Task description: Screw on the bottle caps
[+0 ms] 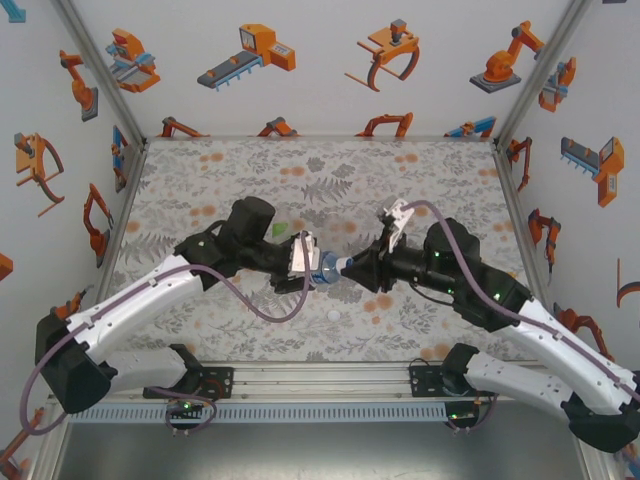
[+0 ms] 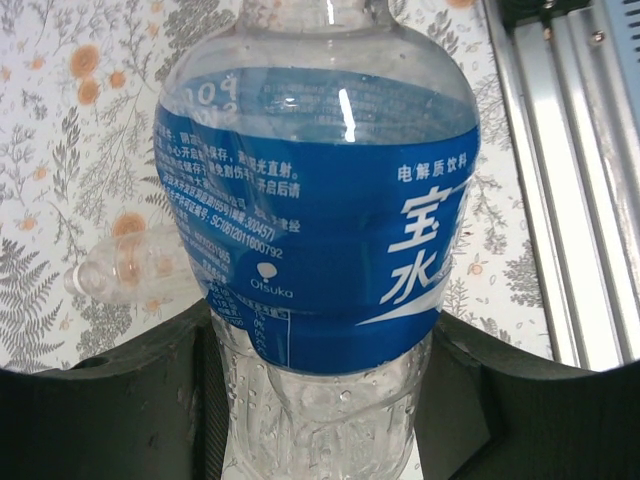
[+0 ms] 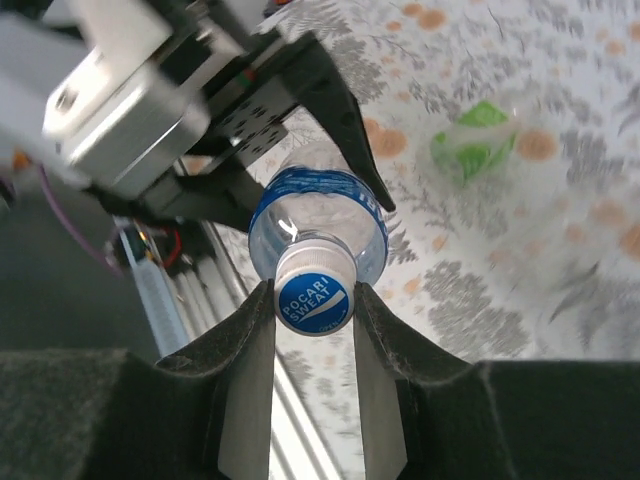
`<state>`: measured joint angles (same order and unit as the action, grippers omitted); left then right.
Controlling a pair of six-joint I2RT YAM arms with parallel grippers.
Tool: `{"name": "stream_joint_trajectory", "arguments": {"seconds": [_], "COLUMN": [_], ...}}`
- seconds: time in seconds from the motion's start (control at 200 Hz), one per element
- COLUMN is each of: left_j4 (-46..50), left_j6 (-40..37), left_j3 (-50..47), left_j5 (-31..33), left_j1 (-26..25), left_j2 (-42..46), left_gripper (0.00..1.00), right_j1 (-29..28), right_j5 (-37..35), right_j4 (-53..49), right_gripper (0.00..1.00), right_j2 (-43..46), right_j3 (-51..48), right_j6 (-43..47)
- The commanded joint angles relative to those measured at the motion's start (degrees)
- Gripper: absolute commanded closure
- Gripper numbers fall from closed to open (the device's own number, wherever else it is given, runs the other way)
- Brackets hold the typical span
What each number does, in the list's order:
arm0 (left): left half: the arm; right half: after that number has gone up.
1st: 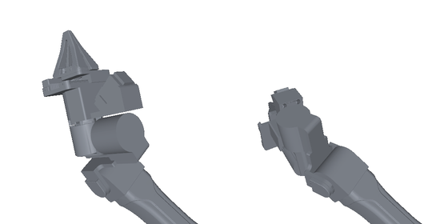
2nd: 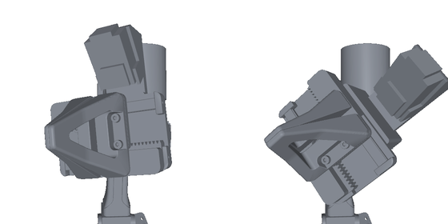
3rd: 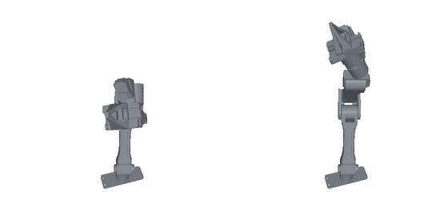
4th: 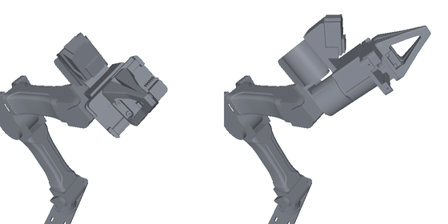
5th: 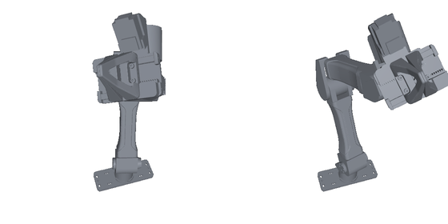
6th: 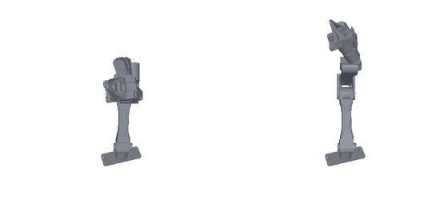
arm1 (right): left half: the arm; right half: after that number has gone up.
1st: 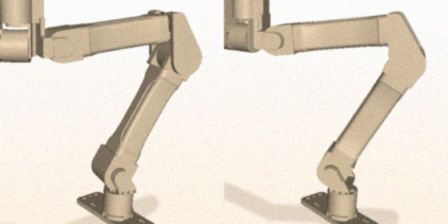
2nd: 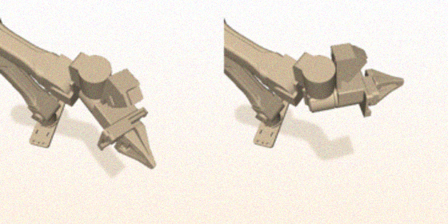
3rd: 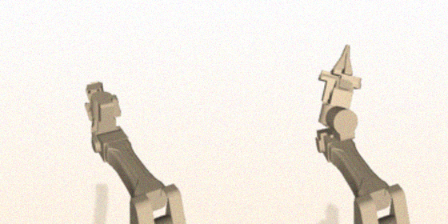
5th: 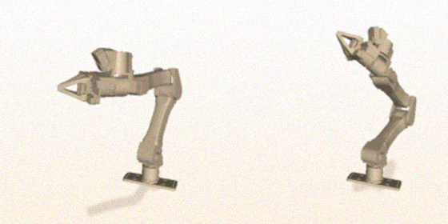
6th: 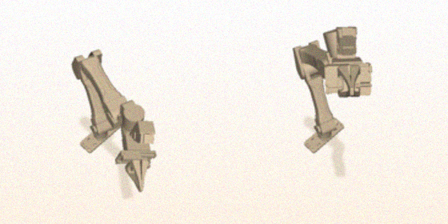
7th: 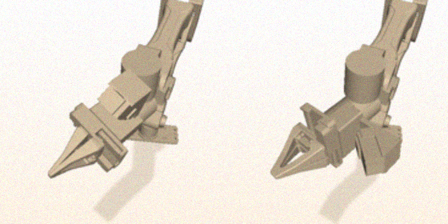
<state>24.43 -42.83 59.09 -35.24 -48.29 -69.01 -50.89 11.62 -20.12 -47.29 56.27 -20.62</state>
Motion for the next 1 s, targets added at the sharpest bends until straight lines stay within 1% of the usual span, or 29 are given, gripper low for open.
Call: {"name": "stream_joint_trajectory", "arguments": {"seconds": [0.0,0.06,0.095,0.18,0.26,0.416,0.506,0.596,0.601,0.646,0.671,0.696,0.736,0.756,0.811,0.996], "left_j4": [-3.5,-4.83,-5.57,-7.07,-7.79,-8.34,-9.21,-8.0,-7.86,-7.29,-7.27,-7.29,-7.47,-7.53,-7.68,-8.13], "left_j6": [-1.34,-1.12,-0.78,0.13,0.53,1.1,1.89,2.79,2.86,3.22,3.4,3.53,3.63,3.72,4.13,4.87], "left_j3": [1.05,1.19,1.21,1.27,1.25,1.33,1.22,2.48,2.59,3.19,3.31,3.27,3.25,3.34,3.47,3.44], "left_j5": [-0.51,0.39,0.99,2.55,3.66,5.15,5.54,6.12,6.18,6.7,6.91,7.15,7.45,7.63,8.06,8.44], "left_j1": [-0.86,-0.84,-0.84,-0.84,-0.84,-0.84,-0.84,-0.76,-0.75,-0.77,-0.67,-0.66,-0.66,-0.67,-0.66,-0.66], "left_j2": [-1.36,-2.27,-2.64,-3.36,-3.71,-4.06,-4.26,-4.8,-4.9,-5.2,-5.35,-5.51,-5.76,-5.86,-6.09,-5.9], "left_gripper": [1.0,1.0,1.0,1.0,1.0,1.0,0.94,0.94,0.94,0.95,0.95,0.96,0.96,0.97,1.0,1.0], "right_j1": [0.37,0.38,0.36,0.41,0.35,0.4,0.37,0.42,0.39,0.37,0.37,0.38,0.36,0.37,0.38,0.43], "right_j5": [-17.16,-18.6,-19.27,-20.03,-21.26,-22.65,-22.69,-21.91,-21.86,-21.23,-21.04,-20.94,-20.93,-20.93,-21.09,-21.67], "right_j4": [-1.39,-3.18,-4.21,-4.49,-5.84,-7.65,-7.61,-7.55,-7.56,-7.44,-7.48,-7.51,-7.65,-7.74,-7.86,-7.87], "right_gripper": [1.0,1.0,1.0,1.0,1.0,1.0,1.0,1.0,0.99,0.79,0.7,0.65,0.59,0.58,0.57,0.6], "right_j2": [-2.38,-3.74,-4.28,-4.82,-4.87,-5.14,-5.66,-6.56,-6.62,-7.1,-7.36,-7.6,-7.73,-7.83,-7.77,-7.07], "right_j3": [0.33,0.42,0.41,-0.03,0.94,2.67,2.86,3.26,3.33,3.85,4.2,4.55,5.02,5.15,5.41,4.82], "right_j6": [-32.16,-42.87,-47.46,-53.54,-54.52,-52.77,-52.25,-52.24,-52.24,-52.24,-50.5,-50.05,-49.66,-49.47,-49.08,-49.32]}}
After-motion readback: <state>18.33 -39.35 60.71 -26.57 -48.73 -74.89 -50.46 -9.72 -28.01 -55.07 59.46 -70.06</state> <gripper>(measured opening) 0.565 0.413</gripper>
